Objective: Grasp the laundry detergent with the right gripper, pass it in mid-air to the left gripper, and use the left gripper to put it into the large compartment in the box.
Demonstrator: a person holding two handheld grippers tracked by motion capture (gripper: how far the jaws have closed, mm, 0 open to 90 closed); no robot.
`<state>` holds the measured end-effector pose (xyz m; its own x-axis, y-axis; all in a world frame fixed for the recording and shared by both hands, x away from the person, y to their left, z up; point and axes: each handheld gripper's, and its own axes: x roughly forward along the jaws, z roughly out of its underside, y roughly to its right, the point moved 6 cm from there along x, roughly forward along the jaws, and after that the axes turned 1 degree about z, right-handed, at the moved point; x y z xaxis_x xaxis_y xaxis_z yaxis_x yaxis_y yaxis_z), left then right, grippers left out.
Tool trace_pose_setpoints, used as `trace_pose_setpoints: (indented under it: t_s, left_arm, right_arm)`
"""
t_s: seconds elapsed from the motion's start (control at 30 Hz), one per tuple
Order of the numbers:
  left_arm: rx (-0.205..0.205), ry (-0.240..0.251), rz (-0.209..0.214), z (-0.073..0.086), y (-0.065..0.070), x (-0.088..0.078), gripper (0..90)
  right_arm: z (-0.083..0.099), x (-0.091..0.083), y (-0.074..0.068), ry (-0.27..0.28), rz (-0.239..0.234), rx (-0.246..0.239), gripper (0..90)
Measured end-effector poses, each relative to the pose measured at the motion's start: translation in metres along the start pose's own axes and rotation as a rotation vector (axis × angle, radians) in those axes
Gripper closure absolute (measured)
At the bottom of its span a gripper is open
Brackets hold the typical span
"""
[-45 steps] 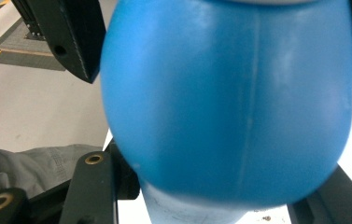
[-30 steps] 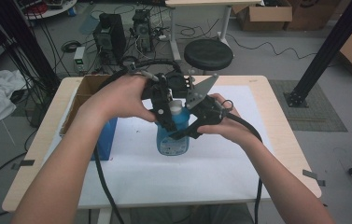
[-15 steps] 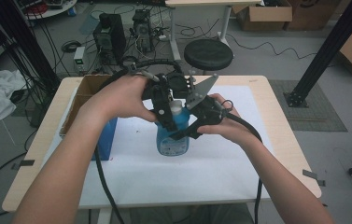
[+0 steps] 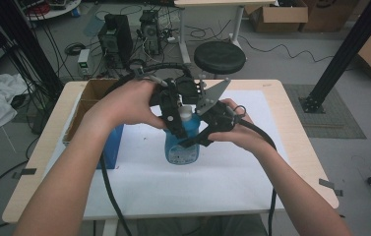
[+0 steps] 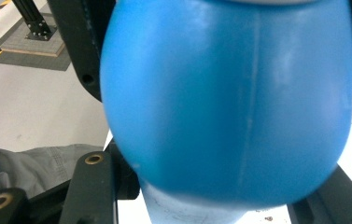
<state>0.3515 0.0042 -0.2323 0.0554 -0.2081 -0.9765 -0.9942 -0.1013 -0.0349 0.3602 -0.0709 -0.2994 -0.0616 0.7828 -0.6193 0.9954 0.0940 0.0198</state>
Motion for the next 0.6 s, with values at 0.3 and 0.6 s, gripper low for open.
trace_pose_setpoints:
  t_s: [0.3, 0.6]
  left_arm:
    - [-0.001, 0.002, 0.001, 0.0005, 0.0002, 0.0011, 34.2]
    - [-0.003, 0.003, 0.005, 0.0000, 0.0004, 0.0022, 37.5]
  right_arm:
    - [0.0000, 0.0003, -0.0002, -0.004, 0.000, -0.001, 46.0]
    - [0.0001, 0.0009, 0.0005, -0.004, 0.001, -0.002, 45.9]
